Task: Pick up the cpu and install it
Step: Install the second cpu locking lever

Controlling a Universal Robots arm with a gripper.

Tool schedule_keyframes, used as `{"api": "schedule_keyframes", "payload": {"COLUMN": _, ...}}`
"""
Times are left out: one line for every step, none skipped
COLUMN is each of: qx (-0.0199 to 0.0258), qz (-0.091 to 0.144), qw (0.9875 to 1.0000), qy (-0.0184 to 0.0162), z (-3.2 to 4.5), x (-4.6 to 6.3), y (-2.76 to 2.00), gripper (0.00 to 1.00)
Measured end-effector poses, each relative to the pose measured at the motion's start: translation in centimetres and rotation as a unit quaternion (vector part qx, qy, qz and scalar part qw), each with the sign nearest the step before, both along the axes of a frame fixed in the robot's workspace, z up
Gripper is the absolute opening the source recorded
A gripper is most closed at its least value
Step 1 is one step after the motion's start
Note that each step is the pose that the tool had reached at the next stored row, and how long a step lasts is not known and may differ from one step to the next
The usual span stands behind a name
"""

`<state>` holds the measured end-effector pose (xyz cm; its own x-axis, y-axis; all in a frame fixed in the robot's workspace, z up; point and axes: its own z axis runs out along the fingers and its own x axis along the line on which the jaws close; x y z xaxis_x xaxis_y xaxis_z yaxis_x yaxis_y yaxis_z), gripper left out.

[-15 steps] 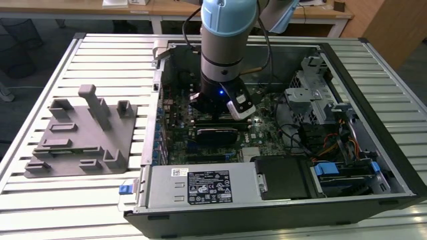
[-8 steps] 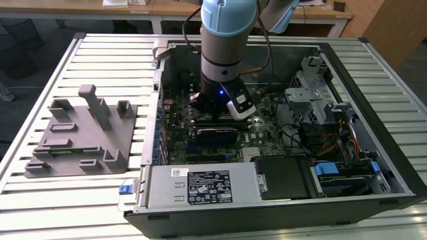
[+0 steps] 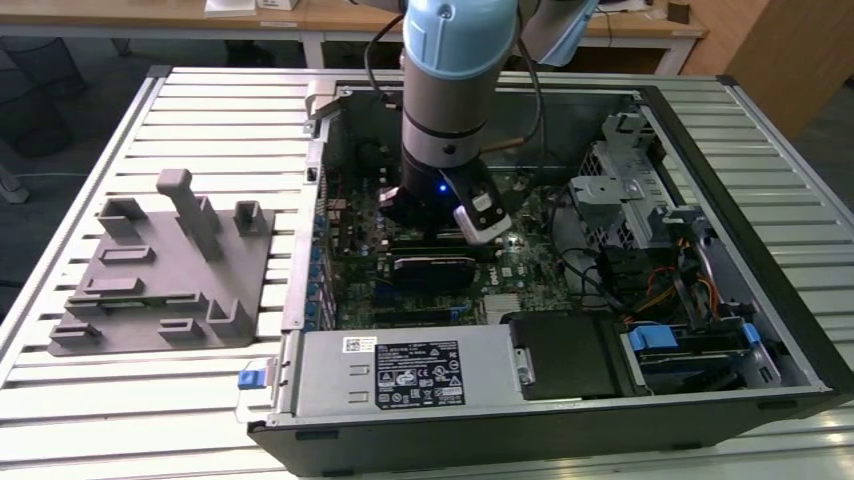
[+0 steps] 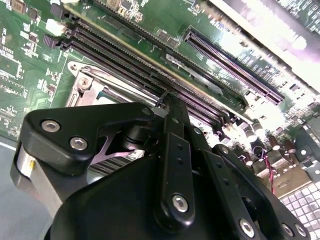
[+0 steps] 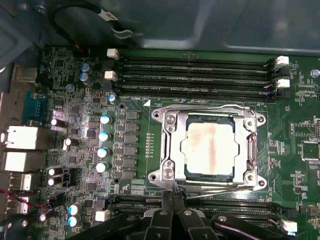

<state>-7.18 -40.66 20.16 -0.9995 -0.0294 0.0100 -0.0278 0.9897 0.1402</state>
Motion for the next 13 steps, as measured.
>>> {"api": "schedule_keyframes", "payload": {"qx": 0.0009, "qz": 0.000, "qw": 1.0000, "qy": 0.0000, "z": 0.00, "x": -0.01, "y": -0.12, "gripper": 0.11}}
{"api": "schedule_keyframes", "payload": {"qx": 0.0016, "qz": 0.000, "qw": 1.0000, "qy": 0.0000, "z": 0.00, "x": -0.03, "y": -0.20, "gripper": 0.11}}
{"api": "schedule_keyframes", "payload": {"qx": 0.0024, "qz": 0.000, "qw": 1.0000, "qy": 0.0000, "z": 0.01, "x": -0.03, "y": -0.25, "gripper": 0.11}}
{"api": "schedule_keyframes", "payload": {"qx": 0.0034, "qz": 0.000, "qw": 1.0000, "qy": 0.0000, "z": 0.00, "x": -0.05, "y": -0.29, "gripper": 0.11}}
{"api": "schedule_keyframes", "payload": {"qx": 0.0045, "qz": 0.000, "qw": 1.0000, "qy": 0.0000, "z": 0.00, "x": -0.07, "y": -0.35, "gripper": 0.11}}
{"api": "schedule_keyframes", "payload": {"qx": 0.0055, "qz": 0.000, "qw": 1.0000, "qy": 0.0000, "z": 0.00, "x": -0.10, "y": -0.41, "gripper": 0.11}}
{"api": "schedule_keyframes", "payload": {"qx": 0.0064, "qz": 0.000, "qw": 1.0000, "qy": 0.0000, "z": 0.01, "x": -0.13, "y": -0.45, "gripper": 0.11}}
{"api": "schedule_keyframes", "payload": {"qx": 0.0076, "qz": 0.000, "qw": 1.0000, "qy": 0.0000, "z": 0.01, "x": -0.18, "y": -0.49, "gripper": 0.11}}
{"api": "schedule_keyframes", "payload": {"qx": 0.0091, "qz": 0.000, "qw": 1.0000, "qy": 0.0000, "z": 0.00, "x": -0.25, "y": -0.52, "gripper": 0.11}}
{"api": "schedule_keyframes", "payload": {"qx": 0.0107, "qz": 0.000, "qw": 0.9999, "qy": 0.0000, "z": 0.01, "x": -0.36, "y": -0.54, "gripper": 0.11}}
{"api": "schedule_keyframes", "payload": {"qx": 0.0123, "qz": 0.000, "qw": 0.9999, "qy": 0.0000, "z": 0.01, "x": -0.46, "y": -0.54, "gripper": 0.11}}
{"api": "schedule_keyframes", "payload": {"qx": 0.0138, "qz": 0.000, "qw": 0.9999, "qy": 0.0000, "z": 0.00, "x": -0.55, "y": -0.54, "gripper": 0.11}}
{"api": "schedule_keyframes", "payload": {"qx": 0.0152, "qz": 0.000, "qw": 0.9999, "qy": 0.0000, "z": -0.01, "x": -0.61, "y": -0.54, "gripper": 0.11}}
